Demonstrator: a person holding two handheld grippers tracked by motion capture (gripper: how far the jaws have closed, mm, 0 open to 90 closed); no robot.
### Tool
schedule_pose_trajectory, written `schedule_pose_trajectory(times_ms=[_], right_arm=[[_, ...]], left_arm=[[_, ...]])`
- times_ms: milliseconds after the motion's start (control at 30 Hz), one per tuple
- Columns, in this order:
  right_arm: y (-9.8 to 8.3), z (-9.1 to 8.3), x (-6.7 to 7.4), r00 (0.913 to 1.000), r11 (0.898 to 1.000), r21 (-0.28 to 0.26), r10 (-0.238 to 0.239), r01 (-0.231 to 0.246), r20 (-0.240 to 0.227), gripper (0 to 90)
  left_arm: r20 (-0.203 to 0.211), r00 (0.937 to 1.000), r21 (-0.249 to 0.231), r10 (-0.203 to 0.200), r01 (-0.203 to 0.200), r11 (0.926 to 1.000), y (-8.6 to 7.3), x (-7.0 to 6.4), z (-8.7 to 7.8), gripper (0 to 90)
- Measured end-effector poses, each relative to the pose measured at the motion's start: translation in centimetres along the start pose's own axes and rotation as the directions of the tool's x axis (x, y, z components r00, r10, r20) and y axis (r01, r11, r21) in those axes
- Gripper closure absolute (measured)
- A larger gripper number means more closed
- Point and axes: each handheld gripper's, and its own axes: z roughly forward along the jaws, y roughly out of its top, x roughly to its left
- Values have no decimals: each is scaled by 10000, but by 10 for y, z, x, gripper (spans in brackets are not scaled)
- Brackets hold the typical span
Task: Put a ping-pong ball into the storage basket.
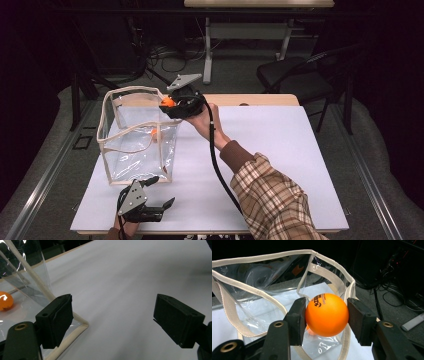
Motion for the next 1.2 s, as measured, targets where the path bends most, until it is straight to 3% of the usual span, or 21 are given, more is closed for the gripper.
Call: schedule_pose_trajectory(times_ms=[1200], right_arm=[[8,11,8,10000,9999,-125,-78,77,-62,509]], left_arm=[[12,10000,-45,-12,12,10000,0,0,0,159]])
